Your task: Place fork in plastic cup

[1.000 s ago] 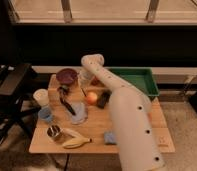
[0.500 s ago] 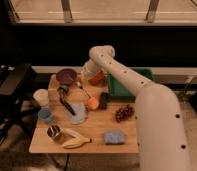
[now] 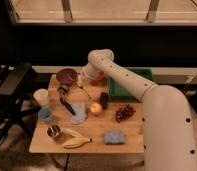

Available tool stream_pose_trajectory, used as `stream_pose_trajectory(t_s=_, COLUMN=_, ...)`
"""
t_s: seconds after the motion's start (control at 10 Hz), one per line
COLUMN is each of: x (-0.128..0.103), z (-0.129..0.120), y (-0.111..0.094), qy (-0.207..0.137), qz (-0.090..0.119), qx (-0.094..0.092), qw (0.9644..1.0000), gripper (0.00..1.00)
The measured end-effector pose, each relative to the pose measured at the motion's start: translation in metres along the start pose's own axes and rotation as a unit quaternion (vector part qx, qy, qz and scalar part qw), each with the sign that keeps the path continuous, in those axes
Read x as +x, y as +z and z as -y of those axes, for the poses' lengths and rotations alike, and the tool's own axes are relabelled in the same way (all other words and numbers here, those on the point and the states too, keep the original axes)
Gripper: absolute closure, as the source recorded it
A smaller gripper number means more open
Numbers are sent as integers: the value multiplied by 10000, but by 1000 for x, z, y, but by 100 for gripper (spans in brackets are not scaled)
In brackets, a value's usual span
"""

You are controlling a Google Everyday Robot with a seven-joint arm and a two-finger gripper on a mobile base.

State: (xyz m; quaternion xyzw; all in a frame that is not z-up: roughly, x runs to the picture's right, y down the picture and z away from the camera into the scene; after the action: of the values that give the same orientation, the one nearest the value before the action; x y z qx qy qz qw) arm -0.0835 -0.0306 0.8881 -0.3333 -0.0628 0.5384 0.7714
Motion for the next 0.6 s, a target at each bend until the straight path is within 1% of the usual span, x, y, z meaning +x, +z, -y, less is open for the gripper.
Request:
stream_pose_trajectory(t_s=0.2, x=-2, z=10, y=23, qy=-35, qz=-165, qx=156, qw=9997, gripper=66)
stream_pose_trajectory(t_s=0.4, x=-10, z=24, y=44, qy=-57, qz=-267, qx=320, qw=9991, gripper=45)
stream_pose_trajectory(t_s=0.6, x=-15, z=35, y=59, qy=-90, qz=-356, qx=428, qw=9984, gripper=28)
